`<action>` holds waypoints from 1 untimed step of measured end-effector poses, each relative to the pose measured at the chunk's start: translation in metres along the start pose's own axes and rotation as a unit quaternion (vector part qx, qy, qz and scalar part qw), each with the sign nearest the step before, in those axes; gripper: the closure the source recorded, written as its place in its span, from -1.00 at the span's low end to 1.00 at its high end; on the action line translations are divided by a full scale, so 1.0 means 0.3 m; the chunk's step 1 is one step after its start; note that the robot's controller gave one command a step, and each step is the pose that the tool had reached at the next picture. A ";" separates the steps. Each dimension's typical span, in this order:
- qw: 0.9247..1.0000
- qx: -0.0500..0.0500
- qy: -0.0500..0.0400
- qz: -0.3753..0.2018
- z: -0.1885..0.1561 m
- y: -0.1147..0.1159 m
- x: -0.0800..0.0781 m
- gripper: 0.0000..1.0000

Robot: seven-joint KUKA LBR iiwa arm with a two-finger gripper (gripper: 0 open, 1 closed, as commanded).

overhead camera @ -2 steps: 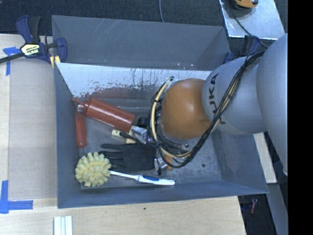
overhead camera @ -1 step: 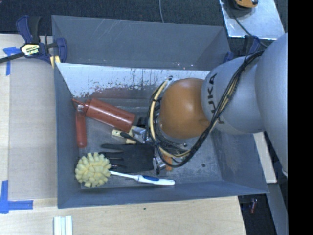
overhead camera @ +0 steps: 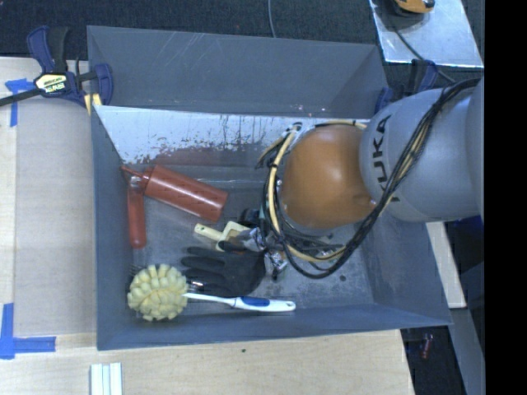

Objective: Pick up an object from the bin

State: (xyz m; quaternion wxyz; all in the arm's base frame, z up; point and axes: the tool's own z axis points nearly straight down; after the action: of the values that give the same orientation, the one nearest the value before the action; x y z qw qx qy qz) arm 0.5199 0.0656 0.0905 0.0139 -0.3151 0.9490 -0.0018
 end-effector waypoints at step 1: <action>1.000 0.000 0.000 0.000 0.000 0.000 0.000 1.00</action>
Offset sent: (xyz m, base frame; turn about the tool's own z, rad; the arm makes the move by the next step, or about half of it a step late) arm -0.0032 -0.0035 0.1191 -0.0421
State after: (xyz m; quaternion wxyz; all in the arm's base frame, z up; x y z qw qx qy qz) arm 0.5198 0.0656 0.0905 0.0138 -0.3149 0.9490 -0.0018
